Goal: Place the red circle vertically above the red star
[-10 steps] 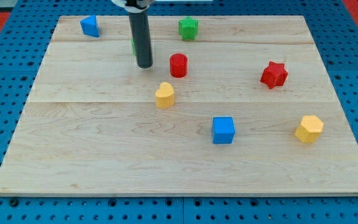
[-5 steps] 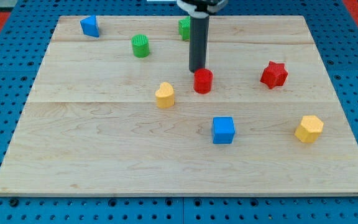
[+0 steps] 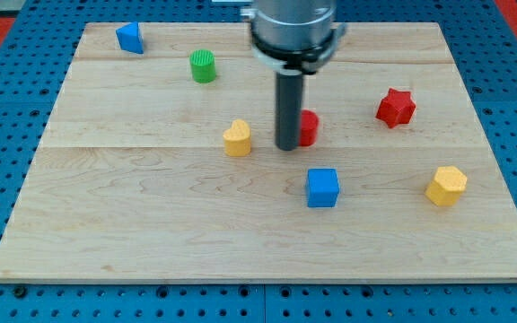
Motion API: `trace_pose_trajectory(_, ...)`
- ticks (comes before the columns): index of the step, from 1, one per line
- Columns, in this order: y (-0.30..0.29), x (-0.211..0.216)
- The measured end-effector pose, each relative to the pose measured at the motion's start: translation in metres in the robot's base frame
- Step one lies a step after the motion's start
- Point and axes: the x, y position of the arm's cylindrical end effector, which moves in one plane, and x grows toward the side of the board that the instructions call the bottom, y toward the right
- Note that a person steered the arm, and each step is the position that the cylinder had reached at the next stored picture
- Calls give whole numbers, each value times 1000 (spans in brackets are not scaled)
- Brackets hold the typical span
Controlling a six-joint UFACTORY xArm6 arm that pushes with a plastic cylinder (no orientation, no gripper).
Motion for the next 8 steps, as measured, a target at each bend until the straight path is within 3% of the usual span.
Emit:
trace_pose_trajectory(2,41,-25)
trace_pose_trajectory(4,59,-89)
trace_pose_trajectory(6,20,-115)
trace_pose_trajectory(8,71,-149)
